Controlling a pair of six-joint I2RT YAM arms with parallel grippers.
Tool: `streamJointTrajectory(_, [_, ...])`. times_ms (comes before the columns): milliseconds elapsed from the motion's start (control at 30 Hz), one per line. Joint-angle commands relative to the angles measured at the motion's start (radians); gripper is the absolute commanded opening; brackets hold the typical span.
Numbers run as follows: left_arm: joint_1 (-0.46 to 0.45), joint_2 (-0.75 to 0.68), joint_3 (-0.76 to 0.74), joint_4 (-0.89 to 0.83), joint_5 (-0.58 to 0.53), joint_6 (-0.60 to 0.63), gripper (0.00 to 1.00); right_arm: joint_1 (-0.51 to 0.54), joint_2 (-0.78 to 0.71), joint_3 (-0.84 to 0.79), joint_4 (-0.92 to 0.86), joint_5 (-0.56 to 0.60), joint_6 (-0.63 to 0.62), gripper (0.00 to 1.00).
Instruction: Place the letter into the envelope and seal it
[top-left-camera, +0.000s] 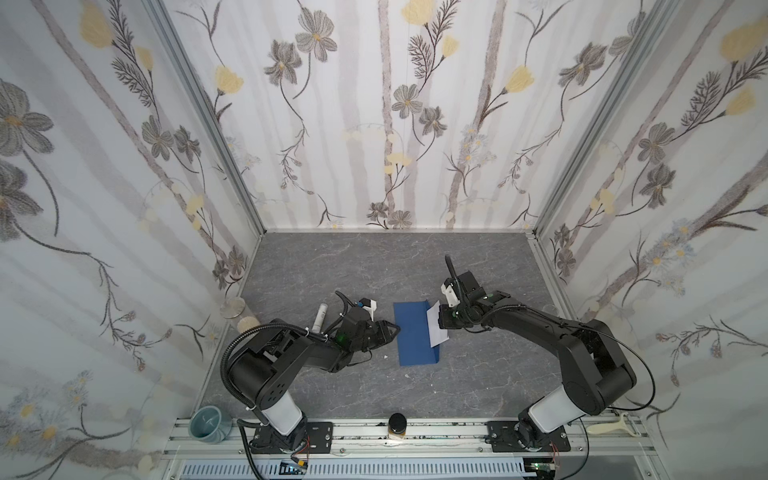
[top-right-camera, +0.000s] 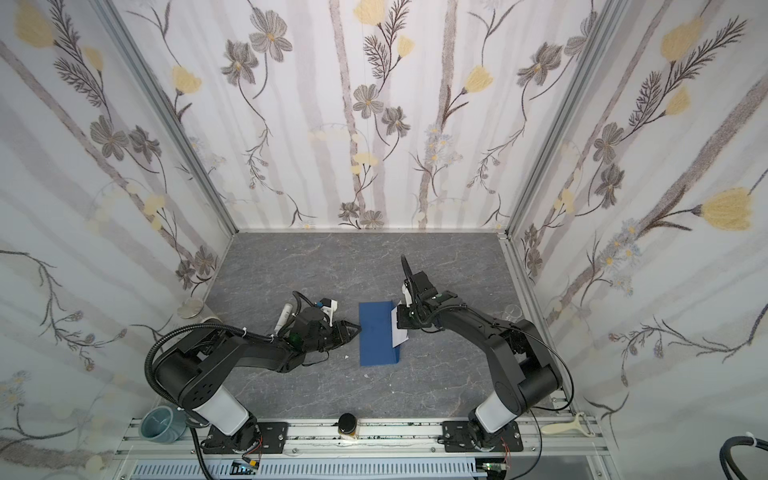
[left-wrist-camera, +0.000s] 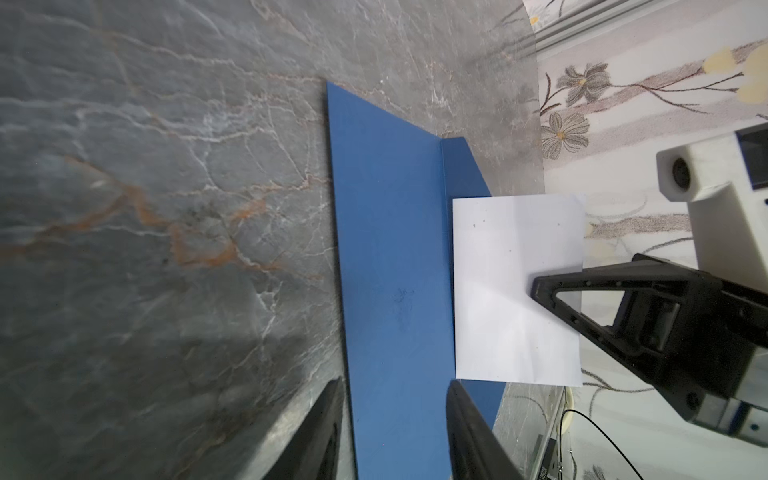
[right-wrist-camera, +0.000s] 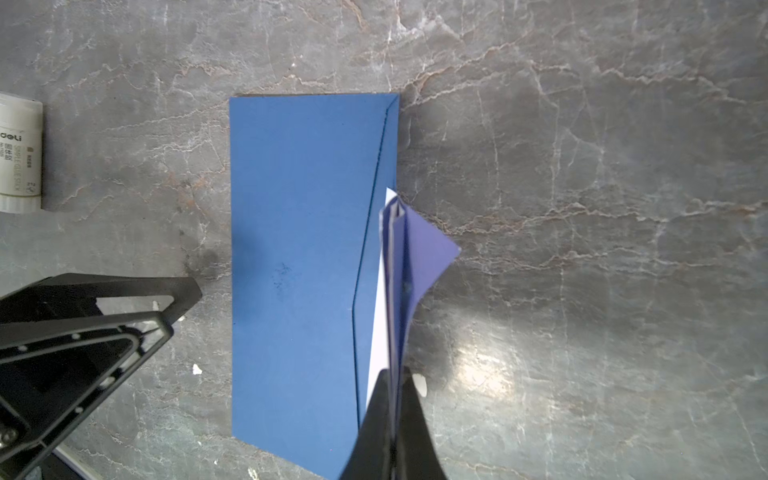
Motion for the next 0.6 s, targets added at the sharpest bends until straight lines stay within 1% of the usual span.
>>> streamJointTrajectory(0, [-0.003,0.034,0.01,0.088,0.027,-0.025,0.41,0.0,0.016,0.013,-0.006,0.03,-0.007,0.0])
streamJointTrajectory(300, [-0.004,0.11,0.012,0.165,0.066,-0.061,0.39,0.003,0.038,0.035,-0.023,0.055,-0.022,0.0])
streamJointTrajectory(567, [-0.004,0.139,0.014,0.198,0.08,-0.078,0.38,0.021,0.073,0.053,-0.023,0.055,-0.03,0.0])
